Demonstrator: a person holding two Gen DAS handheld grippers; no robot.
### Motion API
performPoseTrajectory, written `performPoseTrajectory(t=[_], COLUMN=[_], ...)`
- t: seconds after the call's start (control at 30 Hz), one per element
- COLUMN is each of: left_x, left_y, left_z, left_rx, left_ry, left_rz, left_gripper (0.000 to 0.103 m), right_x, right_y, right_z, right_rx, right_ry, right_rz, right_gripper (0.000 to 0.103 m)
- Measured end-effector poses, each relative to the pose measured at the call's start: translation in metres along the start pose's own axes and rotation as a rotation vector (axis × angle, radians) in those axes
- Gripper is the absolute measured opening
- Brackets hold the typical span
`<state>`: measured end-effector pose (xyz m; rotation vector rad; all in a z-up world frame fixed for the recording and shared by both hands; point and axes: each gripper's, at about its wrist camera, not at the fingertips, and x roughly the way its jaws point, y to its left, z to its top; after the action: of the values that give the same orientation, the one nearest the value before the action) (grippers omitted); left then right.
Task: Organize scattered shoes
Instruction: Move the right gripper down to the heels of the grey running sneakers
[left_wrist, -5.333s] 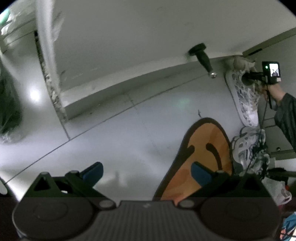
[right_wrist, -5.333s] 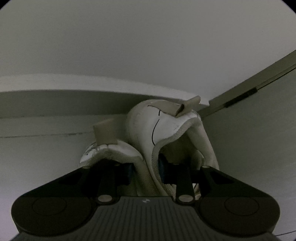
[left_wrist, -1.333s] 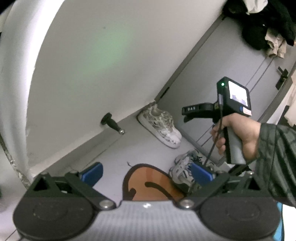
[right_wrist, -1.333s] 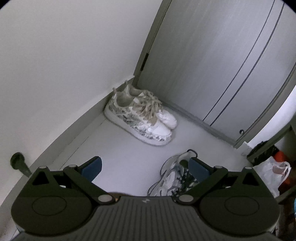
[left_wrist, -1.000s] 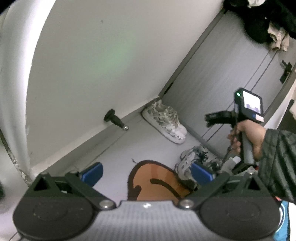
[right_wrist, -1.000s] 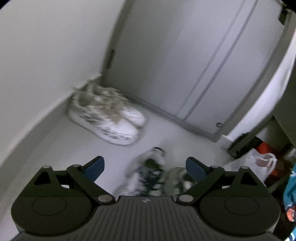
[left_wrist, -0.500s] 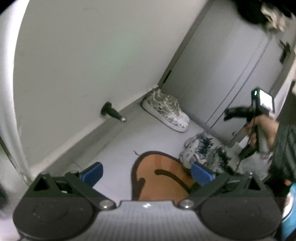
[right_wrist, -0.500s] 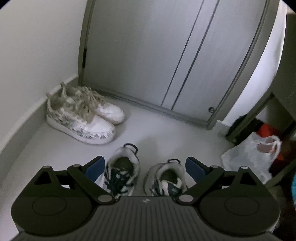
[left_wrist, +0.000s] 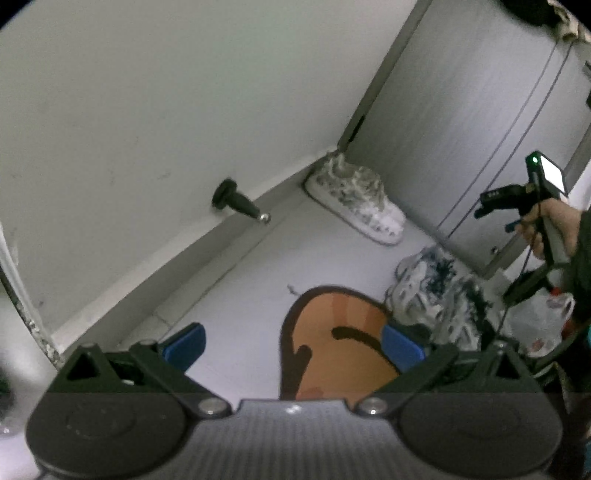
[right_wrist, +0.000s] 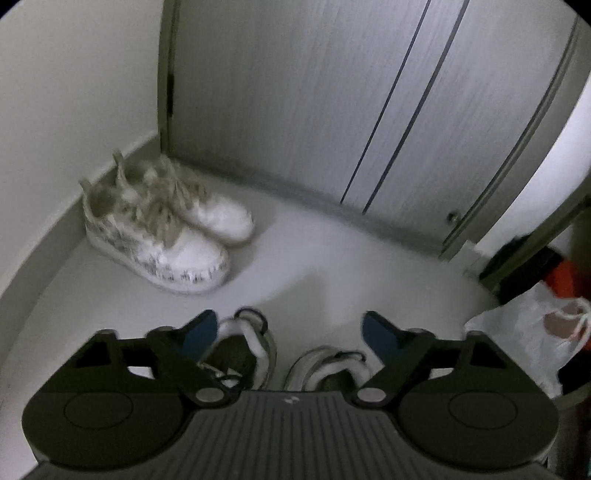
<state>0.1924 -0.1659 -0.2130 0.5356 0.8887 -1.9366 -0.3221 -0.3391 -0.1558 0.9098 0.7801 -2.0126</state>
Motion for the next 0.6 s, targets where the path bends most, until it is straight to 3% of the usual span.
performPoseTrajectory(t=[0.27, 0.47, 0.6], left_x=[-0.001, 0.000, -0.004], left_y=[0.001, 0.014, 0.017], left_z=[0.001, 0.003, 0.005], left_rx=[0.008, -0.068, -0.079], left_ry=[-0.021, -0.014, -0.040], left_rz=[0.010, 0.030, 0.048], left_gripper=[0.103, 0.103, 0.103], right_x=[0.050, 0.059, 0.069], right_y=[-0.008, -0.022, -0.025], right_z=[0.000, -0.008, -0.022], right_rx=[0.053, 0.076, 0.053], right_ry=[0.136, 0.212, 0.294], right_rz=[0.064, 0.124, 0.155], right_gripper=[0.077, 0.048, 0.046])
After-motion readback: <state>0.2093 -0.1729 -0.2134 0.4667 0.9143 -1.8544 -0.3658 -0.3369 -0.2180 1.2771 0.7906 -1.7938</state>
